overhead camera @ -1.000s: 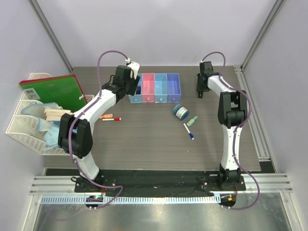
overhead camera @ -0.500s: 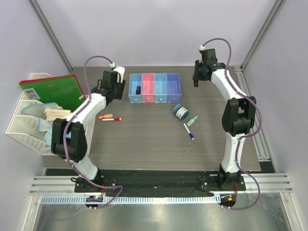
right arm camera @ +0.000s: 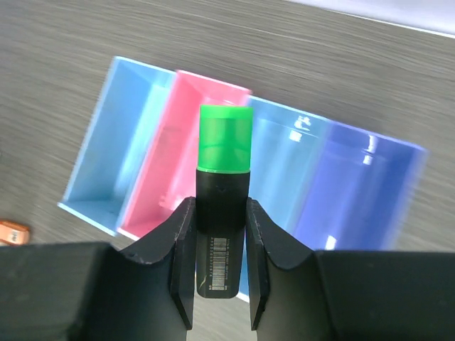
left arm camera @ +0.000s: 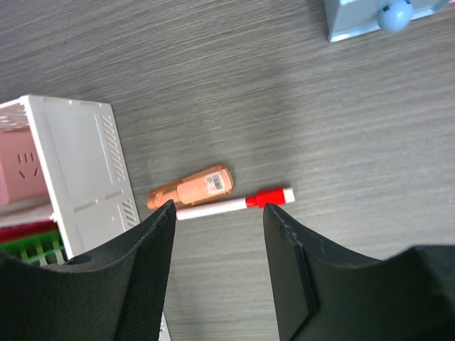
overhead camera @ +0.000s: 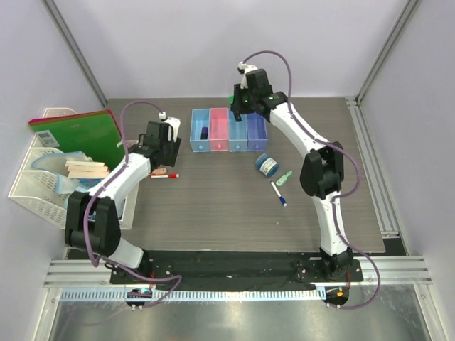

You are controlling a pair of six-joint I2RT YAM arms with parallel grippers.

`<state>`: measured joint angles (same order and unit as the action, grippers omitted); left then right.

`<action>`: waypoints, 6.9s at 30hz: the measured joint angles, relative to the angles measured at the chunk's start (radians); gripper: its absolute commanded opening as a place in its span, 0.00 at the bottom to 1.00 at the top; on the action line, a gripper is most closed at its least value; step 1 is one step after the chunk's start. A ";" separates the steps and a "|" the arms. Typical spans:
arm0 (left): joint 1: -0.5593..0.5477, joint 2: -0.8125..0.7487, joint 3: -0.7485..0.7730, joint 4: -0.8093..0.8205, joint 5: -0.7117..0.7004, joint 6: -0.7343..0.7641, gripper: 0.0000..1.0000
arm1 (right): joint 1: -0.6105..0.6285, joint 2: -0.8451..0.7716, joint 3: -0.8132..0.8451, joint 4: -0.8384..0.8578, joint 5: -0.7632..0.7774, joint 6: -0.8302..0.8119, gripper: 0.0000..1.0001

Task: Sort the stationery into containers
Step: Place the pen in the storage box, then move the storage box to the center of the board.

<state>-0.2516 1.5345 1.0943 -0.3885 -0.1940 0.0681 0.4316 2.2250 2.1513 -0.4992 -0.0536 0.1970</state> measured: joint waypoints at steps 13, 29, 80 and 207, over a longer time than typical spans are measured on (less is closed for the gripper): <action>0.003 -0.299 -0.071 -0.063 0.135 0.057 0.53 | 0.116 0.222 0.169 0.050 -0.096 0.029 0.01; 0.006 -0.380 -0.133 -0.172 0.240 0.098 0.54 | 0.139 0.318 0.241 0.199 -0.252 0.079 0.01; 0.018 0.046 0.262 -0.076 0.238 0.077 0.68 | -0.019 -0.063 -0.061 0.029 0.084 -0.248 0.47; -0.271 0.320 0.250 -0.103 0.139 0.164 0.68 | -0.039 -0.632 -1.011 -0.034 -0.083 -0.476 0.66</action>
<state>-0.5228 1.8542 1.3441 -0.4919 -0.0551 0.2321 0.3931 1.5929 1.1404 -0.5335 -0.1364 -0.2794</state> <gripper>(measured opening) 0.678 0.652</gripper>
